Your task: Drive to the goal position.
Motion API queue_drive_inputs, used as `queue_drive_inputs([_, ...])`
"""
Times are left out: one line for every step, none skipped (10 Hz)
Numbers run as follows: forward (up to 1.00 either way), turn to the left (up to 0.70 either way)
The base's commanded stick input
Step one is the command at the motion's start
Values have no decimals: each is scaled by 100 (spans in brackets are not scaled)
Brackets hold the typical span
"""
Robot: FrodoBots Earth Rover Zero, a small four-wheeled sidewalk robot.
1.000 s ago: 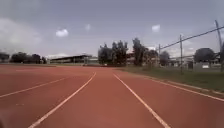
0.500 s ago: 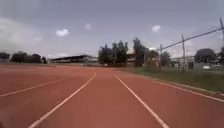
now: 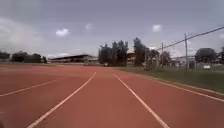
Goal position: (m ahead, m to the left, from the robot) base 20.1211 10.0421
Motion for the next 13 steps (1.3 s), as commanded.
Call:
queue_drive_inputs([45,0])
queue_drive_inputs([45,0])
queue_drive_inputs([45,0])
queue_drive_inputs([45,0])
queue_drive_inputs([45,0])
queue_drive_inputs([45,0])
queue_drive_inputs([45,0])
queue_drive_inputs([45,0])
queue_drive_inputs([45,0])
queue_drive_inputs([45,0])
queue_drive_inputs([45,0])
queue_drive_inputs([45,0])
queue_drive_inputs([45,0])
